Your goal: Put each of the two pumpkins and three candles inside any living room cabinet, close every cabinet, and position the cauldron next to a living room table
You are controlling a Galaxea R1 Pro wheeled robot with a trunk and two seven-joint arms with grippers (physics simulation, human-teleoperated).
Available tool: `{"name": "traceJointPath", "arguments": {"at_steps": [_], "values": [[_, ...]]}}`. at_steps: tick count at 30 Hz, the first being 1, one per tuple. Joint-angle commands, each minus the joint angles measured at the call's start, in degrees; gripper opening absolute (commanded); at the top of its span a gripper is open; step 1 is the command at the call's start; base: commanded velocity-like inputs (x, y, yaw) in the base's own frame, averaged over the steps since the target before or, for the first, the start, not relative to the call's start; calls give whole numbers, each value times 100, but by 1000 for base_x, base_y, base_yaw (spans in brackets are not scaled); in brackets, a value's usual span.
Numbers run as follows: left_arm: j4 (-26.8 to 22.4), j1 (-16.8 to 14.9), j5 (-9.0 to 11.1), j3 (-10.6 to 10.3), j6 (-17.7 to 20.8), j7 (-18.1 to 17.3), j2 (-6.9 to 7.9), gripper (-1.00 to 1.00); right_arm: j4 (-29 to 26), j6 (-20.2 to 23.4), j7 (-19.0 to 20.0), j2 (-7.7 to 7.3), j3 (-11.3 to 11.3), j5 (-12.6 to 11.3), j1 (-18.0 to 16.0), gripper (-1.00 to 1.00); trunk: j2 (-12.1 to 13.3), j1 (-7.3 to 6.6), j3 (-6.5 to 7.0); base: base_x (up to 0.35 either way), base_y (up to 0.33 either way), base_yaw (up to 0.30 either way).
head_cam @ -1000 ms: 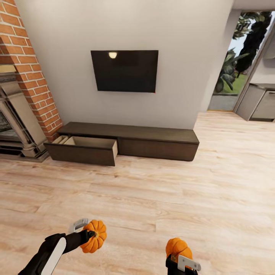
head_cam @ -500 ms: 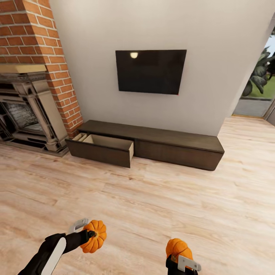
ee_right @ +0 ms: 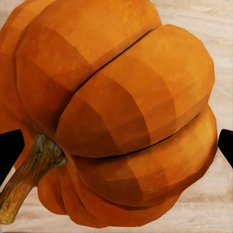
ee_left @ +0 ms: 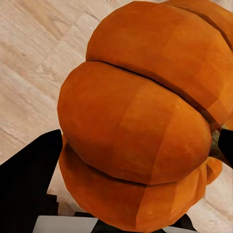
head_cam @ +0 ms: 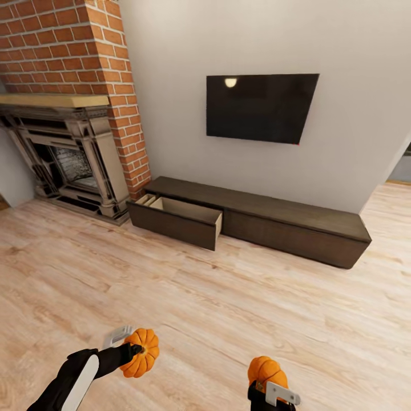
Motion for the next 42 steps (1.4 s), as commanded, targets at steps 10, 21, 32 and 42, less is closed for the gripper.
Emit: {"name": "traceJointPath", "arguments": {"at_steps": [10, 21, 32, 42], "values": [[-1, -1, 21, 0, -1, -3, 0, -100, -1, -7, 0, 0, 1, 9, 0, -100, 0, 0, 0, 48, 0, 292], [-1, -1, 25, 0, -1, -3, 0, -100, -1, -11, 0, 0, 4, 9, 0, -100, 0, 0, 0, 93, 0, 292], [-1, -1, 27, 0, -1, -1, 0, -100, -1, -11, 0, 1, 10, 9, 0, -100, 0, 0, 0, 113, 0, 292], [-1, -1, 25, 0, -25, -1, -2, -100, -1, -11, 0, 0, 10, 9, 0, -100, 0, 0, 0, 299, 0, 292]]}}
